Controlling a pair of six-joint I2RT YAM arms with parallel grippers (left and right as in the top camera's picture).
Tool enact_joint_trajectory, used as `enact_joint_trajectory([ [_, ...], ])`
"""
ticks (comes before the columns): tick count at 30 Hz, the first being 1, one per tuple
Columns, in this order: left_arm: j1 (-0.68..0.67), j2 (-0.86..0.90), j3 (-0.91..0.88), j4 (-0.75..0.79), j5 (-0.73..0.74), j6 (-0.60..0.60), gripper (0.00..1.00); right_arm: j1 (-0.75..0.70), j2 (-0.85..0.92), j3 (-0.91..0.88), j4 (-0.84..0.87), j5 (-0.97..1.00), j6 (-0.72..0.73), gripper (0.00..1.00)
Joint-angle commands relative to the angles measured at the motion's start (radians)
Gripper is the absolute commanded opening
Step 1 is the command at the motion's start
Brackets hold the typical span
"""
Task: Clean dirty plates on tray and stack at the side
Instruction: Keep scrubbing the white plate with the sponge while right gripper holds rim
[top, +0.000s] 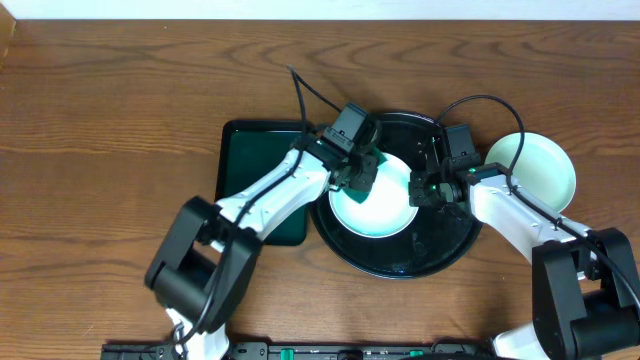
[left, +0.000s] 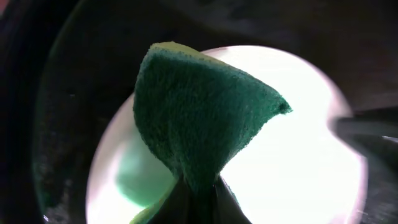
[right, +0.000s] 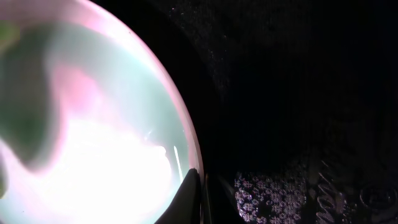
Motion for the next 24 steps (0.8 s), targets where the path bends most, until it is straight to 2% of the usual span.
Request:
enact_joint_trajectory([
  [1, 0.018, 0.047, -0.008, 0.014, -0.085, 0.056, 0.07, 0.025, 0.002, -0.006, 0.006, -0.065, -0.016, 0.01],
  [4, 0.035, 0.098, -0.008, 0.015, -0.081, 0.055, 0.07, 0.025, 0.002, -0.006, 0.006, -0.065, -0.016, 0.01],
  [7, 0.036, 0.126, -0.008, 0.016, -0.001, 0.055, 0.07, 0.025, 0.002, -0.006, 0.006, -0.065, -0.015, 0.01],
  [15, 0.035, 0.125, -0.007, 0.096, 0.469, 0.037, 0.07, 0.025, 0.002, -0.006, 0.006, -0.065, -0.016, 0.01],
  [21, 0.035, 0.080, 0.006, 0.106, 0.489, 0.020, 0.07, 0.024, 0.002, -0.006, 0.006, -0.065, -0.016, 0.01],
  [24, 0.035, 0.024, 0.008, 0.103, 0.431, 0.020, 0.07, 0.024, 0.002, -0.006, 0.006, -0.065, -0.016, 0.01],
])
